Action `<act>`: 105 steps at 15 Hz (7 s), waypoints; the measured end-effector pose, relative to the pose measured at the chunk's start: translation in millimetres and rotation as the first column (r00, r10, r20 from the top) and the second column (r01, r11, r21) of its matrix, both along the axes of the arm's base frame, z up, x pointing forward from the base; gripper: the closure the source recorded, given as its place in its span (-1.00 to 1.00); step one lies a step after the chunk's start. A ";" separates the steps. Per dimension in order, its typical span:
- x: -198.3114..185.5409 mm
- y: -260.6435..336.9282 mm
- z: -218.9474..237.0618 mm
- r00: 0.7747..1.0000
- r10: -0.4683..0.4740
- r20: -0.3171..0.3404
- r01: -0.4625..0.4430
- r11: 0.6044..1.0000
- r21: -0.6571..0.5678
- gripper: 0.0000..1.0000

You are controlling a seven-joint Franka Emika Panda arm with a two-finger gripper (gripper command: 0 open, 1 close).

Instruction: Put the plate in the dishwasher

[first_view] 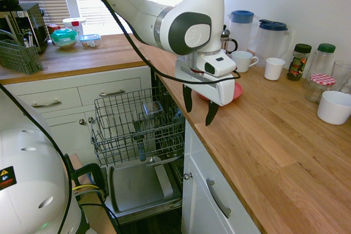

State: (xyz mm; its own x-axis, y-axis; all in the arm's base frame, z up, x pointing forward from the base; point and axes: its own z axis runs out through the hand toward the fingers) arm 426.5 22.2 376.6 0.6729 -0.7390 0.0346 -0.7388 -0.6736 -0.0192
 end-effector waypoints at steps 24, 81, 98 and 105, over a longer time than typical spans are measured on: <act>191.4 11.3 -29.3 0.935 -0.350 0.053 0.325 0.908 0.263 1.00; -40.8 408.8 50.4 0.481 0.871 0.099 -0.534 0.381 -0.755 1.00; -118.8 549.4 -117.9 0.479 0.877 0.046 -0.260 0.191 -0.946 1.00; -138.5 566.0 -166.7 0.442 0.897 0.022 -0.239 0.141 -0.961 1.00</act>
